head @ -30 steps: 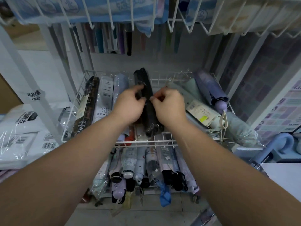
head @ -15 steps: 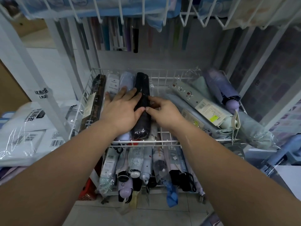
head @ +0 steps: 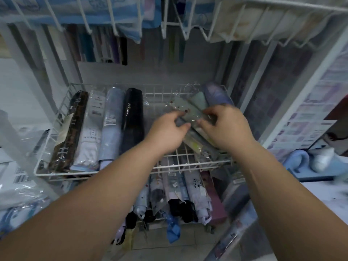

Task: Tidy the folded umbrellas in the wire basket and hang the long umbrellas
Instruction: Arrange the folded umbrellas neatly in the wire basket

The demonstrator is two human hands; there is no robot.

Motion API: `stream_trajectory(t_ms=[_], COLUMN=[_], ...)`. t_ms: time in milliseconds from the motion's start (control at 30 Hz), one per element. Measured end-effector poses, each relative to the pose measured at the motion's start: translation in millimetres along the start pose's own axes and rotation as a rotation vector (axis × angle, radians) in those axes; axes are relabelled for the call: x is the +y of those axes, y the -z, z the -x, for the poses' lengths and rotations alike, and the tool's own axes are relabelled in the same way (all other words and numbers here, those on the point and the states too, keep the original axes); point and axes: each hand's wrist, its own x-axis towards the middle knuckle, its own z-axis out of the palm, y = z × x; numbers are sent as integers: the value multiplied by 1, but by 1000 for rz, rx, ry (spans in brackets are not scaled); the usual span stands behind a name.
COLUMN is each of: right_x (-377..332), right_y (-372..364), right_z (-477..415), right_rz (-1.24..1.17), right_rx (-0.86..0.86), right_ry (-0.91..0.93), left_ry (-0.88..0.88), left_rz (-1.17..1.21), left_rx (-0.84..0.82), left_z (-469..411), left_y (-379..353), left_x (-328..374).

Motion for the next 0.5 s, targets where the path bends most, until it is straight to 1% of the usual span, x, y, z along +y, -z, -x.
stream_trajectory(t_ms=[67, 133, 200, 300, 367, 433, 500], right_x=[7, 11, 16, 19, 18, 19, 23], right_y=[9, 17, 21, 21, 19, 16, 9], right_z=[7, 13, 16, 17, 15, 12, 10], right_rz=[83, 181, 263, 243, 261, 293, 330], right_rx=[-15, -49, -104, -206, -247, -260, -237], right_ry=[29, 33, 19, 3, 10, 8, 45], left_ry=[20, 21, 58, 109, 149, 214, 300], left_rz=[35, -2, -27, -14, 38, 127, 319], left_rx=[-32, -13, 11, -1, -10, 44, 133], left_z=[-4, -7, -11, -19, -23, -25, -26], left_y=[-23, -38, -46, -55, -59, -61, -63], left_x=[6, 8, 7, 4, 3, 5, 5])
